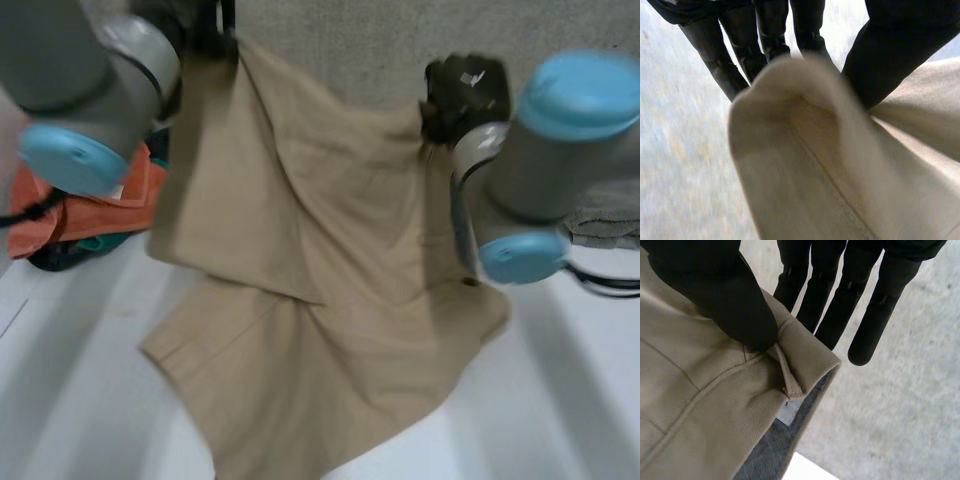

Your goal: Fold the laundry.

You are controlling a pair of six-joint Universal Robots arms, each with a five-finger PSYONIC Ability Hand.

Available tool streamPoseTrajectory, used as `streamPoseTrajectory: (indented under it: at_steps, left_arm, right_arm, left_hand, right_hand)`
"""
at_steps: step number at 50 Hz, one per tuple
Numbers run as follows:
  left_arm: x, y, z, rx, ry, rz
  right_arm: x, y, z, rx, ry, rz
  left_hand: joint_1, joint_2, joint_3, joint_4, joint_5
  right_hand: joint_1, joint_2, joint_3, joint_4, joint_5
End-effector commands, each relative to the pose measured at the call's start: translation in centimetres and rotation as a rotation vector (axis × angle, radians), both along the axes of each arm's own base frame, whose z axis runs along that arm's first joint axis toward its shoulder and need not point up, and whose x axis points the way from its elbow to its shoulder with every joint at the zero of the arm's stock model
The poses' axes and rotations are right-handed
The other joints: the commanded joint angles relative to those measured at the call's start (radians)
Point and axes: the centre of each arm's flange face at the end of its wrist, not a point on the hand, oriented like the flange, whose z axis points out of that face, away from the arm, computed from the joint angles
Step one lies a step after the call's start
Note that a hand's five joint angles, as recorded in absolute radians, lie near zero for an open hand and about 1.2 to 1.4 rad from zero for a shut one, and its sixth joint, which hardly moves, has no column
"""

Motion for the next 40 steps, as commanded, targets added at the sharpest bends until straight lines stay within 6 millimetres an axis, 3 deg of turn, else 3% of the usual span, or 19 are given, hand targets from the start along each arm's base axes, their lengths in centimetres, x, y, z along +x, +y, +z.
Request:
streamPoseTrajectory:
  at_steps: [1, 2, 3, 6, 10, 14, 15, 18, 20, 25, 28, 30, 34, 37, 40]
  left_arm:
    - [-0.7, -5.9, -8.9, 0.006, -0.134, 0.065]
    - [-0.4, -6.3, -9.0, -0.002, -0.134, 0.078]
    - [-0.1, -6.6, -9.0, -0.006, -0.130, 0.095]
    - [1.4, -6.7, -7.5, 0.017, -0.081, 0.180]
    - [3.1, -4.9, -4.7, 0.073, -0.011, 0.252]
    - [3.2, -1.8, -2.7, 0.105, -0.022, 0.216]
    - [3.2, -0.2, -2.3, 0.120, -0.053, 0.188]
    - [3.0, 2.7, -2.6, 0.168, -0.121, 0.131]
    - [2.7, 6.3, -3.6, 0.242, -0.214, 0.045]
    - [3.1, 13.2, -6.7, 0.413, -0.375, -0.103]
    - [3.6, 17.3, -8.5, 0.486, -0.447, -0.197]
    - [3.9, 19.9, -9.6, 0.522, -0.479, -0.258]
    - [4.3, 23.5, -11.2, 0.574, -0.525, -0.359]
    - [4.3, 25.8, -12.5, 0.615, -0.572, -0.426]
    - [4.5, 26.7, -13.5, 0.647, -0.595, -0.440]
  right_arm:
    - [3.1, -3.1, -7.0, -0.112, 0.060, -0.068]
    - [3.3, -3.4, -7.1, -0.126, 0.077, -0.084]
    - [3.3, -3.6, -7.1, -0.136, 0.098, -0.108]
    - [2.4, -4.1, -6.1, -0.132, 0.164, -0.228]
    - [1.8, -3.5, -4.6, -0.102, 0.155, -0.239]
    - [0.7, -1.5, -1.6, -0.077, 0.180, -0.142]
    - [0.0, -0.3, -0.5, -0.052, 0.220, -0.069]
    - [-1.2, 1.6, 0.9, -0.010, 0.271, 0.058]
    - [-2.8, 3.1, 1.4, 0.052, 0.319, 0.172]
    - [-6.2, 5.4, 0.0, 0.219, 0.434, 0.327]
    - [-8.4, 6.6, -1.1, 0.304, 0.537, 0.392]
    - [-9.5, 7.6, -2.0, 0.354, 0.621, 0.442]
    - [-10.9, 9.4, -4.2, 0.450, 0.747, 0.542]
    - [-11.8, 10.4, -6.2, 0.523, 0.819, 0.609]
    - [-12.2, 10.7, -7.8, 0.549, 0.851, 0.643]
  left_hand:
    - [-0.561, -0.600, -0.592, -0.600, -0.563]
    - [-0.881, -0.919, -0.912, -0.920, -0.883]
    - [-0.985, -1.023, -1.015, -1.024, -0.987]
    - [-0.985, -1.023, -1.015, -1.024, -0.987]
    - [-0.985, -1.023, -1.015, -1.024, -0.987]
    - [-0.985, -1.023, -1.015, -1.024, -0.987]
    - [-0.985, -1.023, -1.015, -1.024, -0.987]
    - [-0.985, -1.023, -1.015, -1.024, -0.987]
    - [-0.985, -1.023, -1.015, -1.024, -0.987]
    - [-0.943, -0.982, -0.974, -0.982, -0.945]
    - [-0.826, -0.864, -0.857, -0.865, -0.828]
    - [-0.668, -0.706, -0.699, -0.707, -0.670]
    - [-0.347, -0.386, -0.378, -0.386, -0.349]
    - [-0.268, -0.306, -0.299, -0.307, -0.270]
    - [-0.273, -0.312, -0.304, -0.313, -0.275]
  right_hand:
    - [-0.930, -0.996, -1.013, -1.024, -1.000]
    - [-0.930, -0.996, -1.013, -1.024, -1.000]
    - [-0.930, -0.996, -1.013, -1.024, -1.000]
    - [-0.930, -0.996, -1.013, -1.024, -1.000]
    - [-0.930, -0.996, -1.013, -1.024, -1.000]
    - [-0.930, -0.996, -1.013, -1.024, -1.000]
    - [-0.930, -0.996, -1.013, -1.024, -1.000]
    - [-0.930, -0.996, -1.013, -1.024, -1.000]
    - [-0.930, -0.996, -1.013, -1.024, -1.000]
    - [-0.930, -0.996, -1.013, -1.024, -1.000]
    - [-0.813, -0.878, -0.896, -0.907, -0.883]
    - [-0.585, -0.651, -0.668, -0.679, -0.655]
    - [-0.375, -0.441, -0.459, -0.469, -0.446]
    - [-0.313, -0.379, -0.397, -0.407, -0.384]
    - [-0.319, -0.385, -0.403, -0.413, -0.390]
